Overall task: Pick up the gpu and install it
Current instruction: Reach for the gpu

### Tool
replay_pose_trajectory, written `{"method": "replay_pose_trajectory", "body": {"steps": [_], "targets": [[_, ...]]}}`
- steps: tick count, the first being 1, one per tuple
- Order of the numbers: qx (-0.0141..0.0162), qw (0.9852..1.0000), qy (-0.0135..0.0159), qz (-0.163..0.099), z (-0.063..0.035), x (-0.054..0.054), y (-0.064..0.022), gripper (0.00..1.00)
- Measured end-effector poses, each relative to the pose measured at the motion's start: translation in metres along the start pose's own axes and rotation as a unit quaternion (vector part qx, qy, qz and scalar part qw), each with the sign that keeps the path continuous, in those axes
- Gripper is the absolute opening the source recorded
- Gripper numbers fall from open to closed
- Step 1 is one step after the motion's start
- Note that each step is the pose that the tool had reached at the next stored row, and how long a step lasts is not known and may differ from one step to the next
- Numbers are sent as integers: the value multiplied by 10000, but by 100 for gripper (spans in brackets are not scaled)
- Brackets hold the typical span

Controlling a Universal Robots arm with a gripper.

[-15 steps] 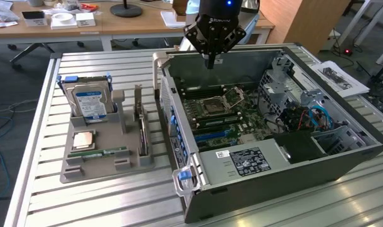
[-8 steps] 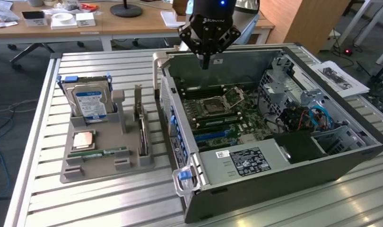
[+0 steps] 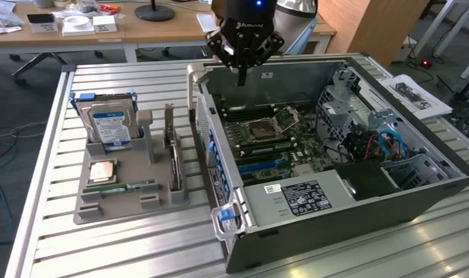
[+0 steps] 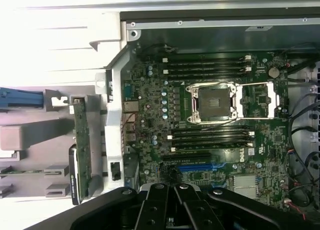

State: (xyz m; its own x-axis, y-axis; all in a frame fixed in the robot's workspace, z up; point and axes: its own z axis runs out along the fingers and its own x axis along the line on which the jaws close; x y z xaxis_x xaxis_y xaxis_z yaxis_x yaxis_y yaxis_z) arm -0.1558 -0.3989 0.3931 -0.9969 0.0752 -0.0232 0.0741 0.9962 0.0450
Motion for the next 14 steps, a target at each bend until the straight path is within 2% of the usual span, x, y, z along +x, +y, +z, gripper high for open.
{"method": "replay_pose_trajectory", "body": {"steps": [14], "targets": [[0,10000,0,1,-10,457,-34,11]]}}
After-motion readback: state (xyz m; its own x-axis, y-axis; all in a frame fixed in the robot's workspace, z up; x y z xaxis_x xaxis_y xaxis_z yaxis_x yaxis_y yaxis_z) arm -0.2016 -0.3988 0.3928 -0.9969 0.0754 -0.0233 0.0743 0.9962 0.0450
